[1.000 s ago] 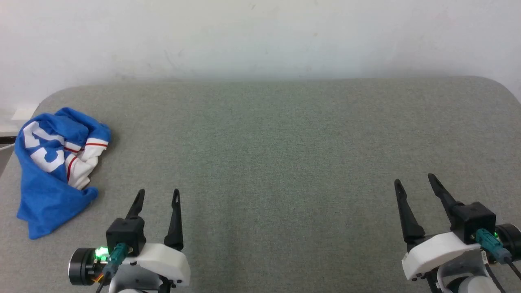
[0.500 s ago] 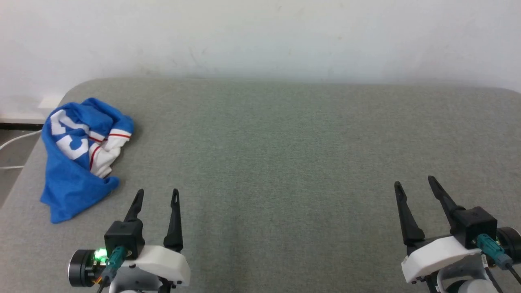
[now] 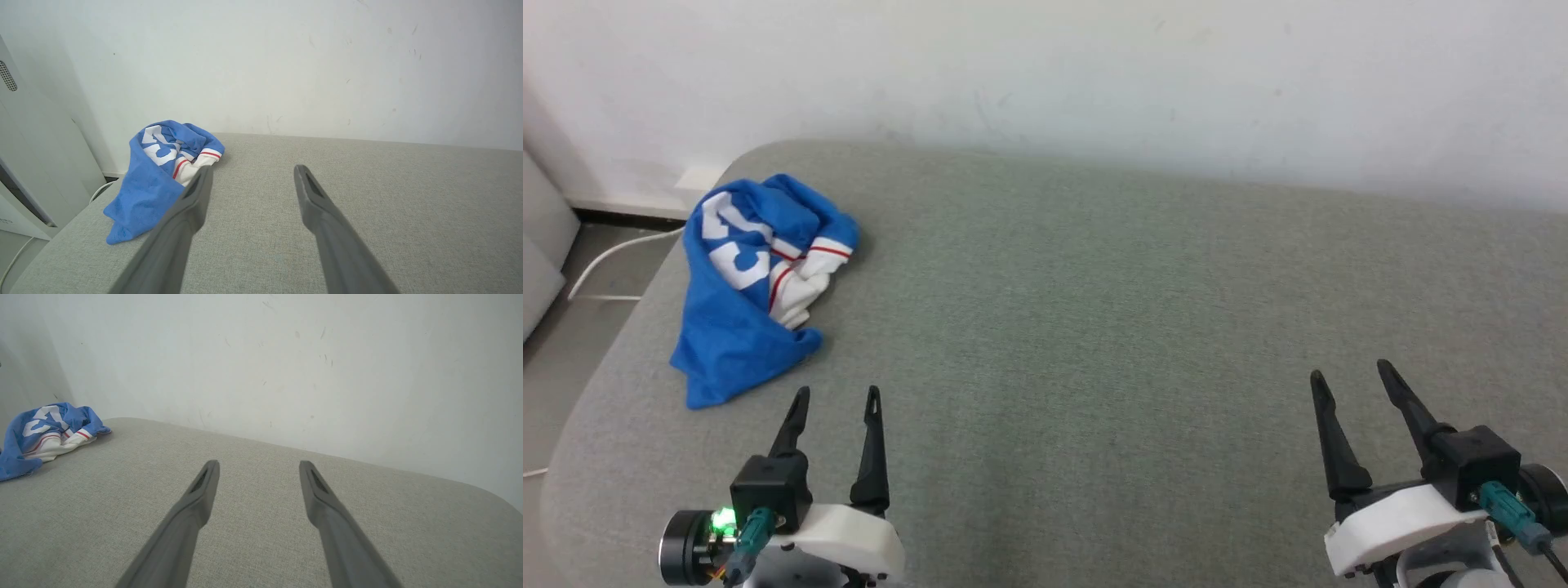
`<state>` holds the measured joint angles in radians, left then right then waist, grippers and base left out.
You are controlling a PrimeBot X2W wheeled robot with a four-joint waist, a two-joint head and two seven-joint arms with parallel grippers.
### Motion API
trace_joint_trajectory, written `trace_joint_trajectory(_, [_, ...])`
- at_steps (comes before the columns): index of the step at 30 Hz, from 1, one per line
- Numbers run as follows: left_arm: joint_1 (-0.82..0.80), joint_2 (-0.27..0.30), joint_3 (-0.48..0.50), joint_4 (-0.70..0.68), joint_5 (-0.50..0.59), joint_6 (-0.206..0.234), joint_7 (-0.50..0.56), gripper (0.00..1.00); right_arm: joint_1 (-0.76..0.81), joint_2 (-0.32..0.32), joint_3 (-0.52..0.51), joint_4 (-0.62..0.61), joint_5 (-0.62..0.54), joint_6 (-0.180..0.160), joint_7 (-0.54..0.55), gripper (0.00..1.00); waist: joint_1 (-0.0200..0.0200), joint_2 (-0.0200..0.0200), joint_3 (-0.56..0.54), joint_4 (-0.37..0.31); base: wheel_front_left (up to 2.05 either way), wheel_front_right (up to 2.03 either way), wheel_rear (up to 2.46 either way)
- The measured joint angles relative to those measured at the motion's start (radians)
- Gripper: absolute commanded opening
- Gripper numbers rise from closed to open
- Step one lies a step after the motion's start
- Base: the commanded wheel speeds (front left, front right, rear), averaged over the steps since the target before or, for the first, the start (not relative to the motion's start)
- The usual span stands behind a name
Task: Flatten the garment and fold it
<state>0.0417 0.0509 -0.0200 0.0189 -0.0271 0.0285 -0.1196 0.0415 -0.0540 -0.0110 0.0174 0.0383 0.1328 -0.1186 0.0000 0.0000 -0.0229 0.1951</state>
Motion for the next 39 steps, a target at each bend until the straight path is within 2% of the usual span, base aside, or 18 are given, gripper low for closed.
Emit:
trace_joint_trajectory(22, [0.020,0.000,-0.004,0.006,-0.016,0.004,-0.044,1.00,0.016,0.000,0.021,0.015,0.019,0.000,-0.046,1.00,0.0000,0.0000,-0.016,0.167,0.00,0.00,0.00])
trace_joint_trajectory(39, [0.024,0.000,-0.013,0.011,-0.019,0.009,-0.078,1.00,0.026,0.000,0.023,0.022,0.016,0.000,-0.079,1.00,0.0000,0.0000,-0.023,0.271,0.00,0.00,0.00])
